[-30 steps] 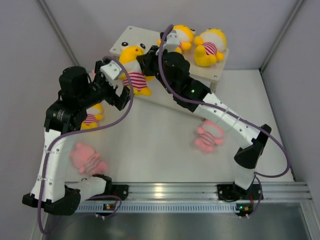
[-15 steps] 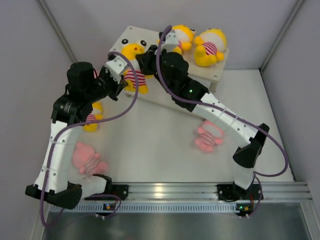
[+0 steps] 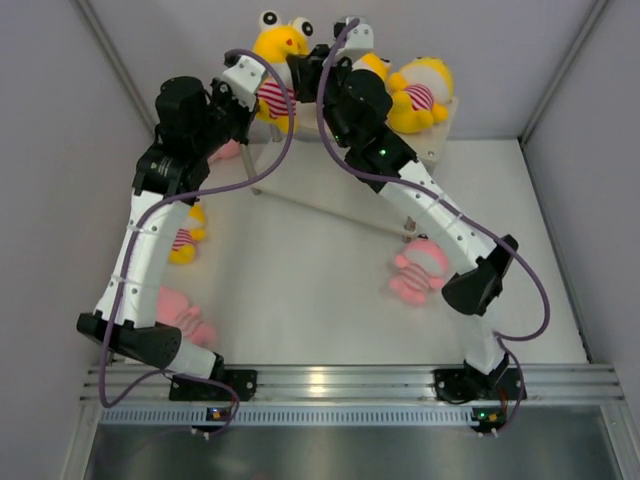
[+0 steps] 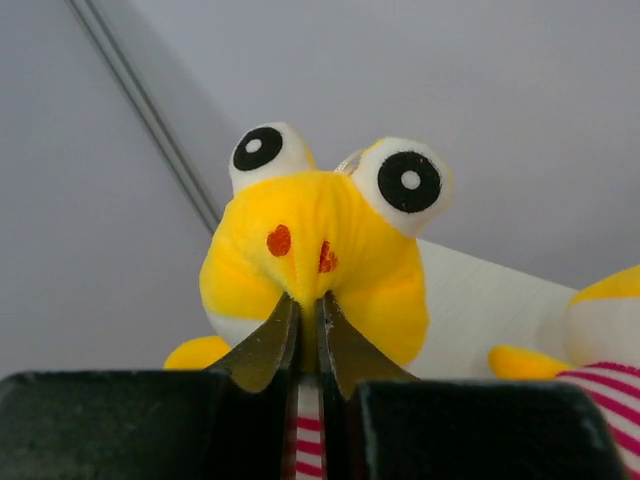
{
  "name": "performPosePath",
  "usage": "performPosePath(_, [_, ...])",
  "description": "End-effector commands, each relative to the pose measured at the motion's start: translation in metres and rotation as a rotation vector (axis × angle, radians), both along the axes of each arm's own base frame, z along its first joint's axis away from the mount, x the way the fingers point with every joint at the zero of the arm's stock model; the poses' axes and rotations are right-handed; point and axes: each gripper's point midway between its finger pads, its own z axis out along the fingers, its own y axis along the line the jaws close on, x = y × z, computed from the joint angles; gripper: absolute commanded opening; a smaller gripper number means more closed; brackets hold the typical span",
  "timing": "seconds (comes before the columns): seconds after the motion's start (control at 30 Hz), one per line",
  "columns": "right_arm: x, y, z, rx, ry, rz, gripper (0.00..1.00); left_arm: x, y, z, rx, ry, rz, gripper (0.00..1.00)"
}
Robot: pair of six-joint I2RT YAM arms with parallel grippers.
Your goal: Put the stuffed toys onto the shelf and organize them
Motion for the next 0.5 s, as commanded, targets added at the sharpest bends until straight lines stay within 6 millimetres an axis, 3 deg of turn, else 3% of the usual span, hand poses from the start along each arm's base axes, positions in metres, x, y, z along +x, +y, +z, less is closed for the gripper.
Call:
performPosePath(0.0, [0.019, 0.003, 0.012, -0.006, -0.091, -0.001, 0.08, 0.026, 0.017, 0.013, 0.013, -0.087, 0.111, 0.00])
performPosePath(0.07, [0.026, 0.001, 0.004, -0.026, -0.090, -0.019, 0.11, 0.042, 0.016, 0.003, 0.037, -0.077, 0.126, 0.00])
performPosePath(0.2, [0.029, -0.013, 0.003, -0.043, -0.090, -0.060, 0.27, 0.062, 0.010, 0.002, 0.088, -0.099, 0.107, 0.00])
performPosePath(0.37, [0.010, -0.025, 0.017, -0.095, -0.133, -0.037, 0.43, 0.085, 0.006, -0.006, 0.150, -0.111, 0.096, 0.00])
performPosePath(0.47, [-0.005, -0.029, 0.026, -0.129, -0.137, -0.003, 0.59, 0.092, 0.009, -0.007, 0.154, -0.110, 0.101, 0.00])
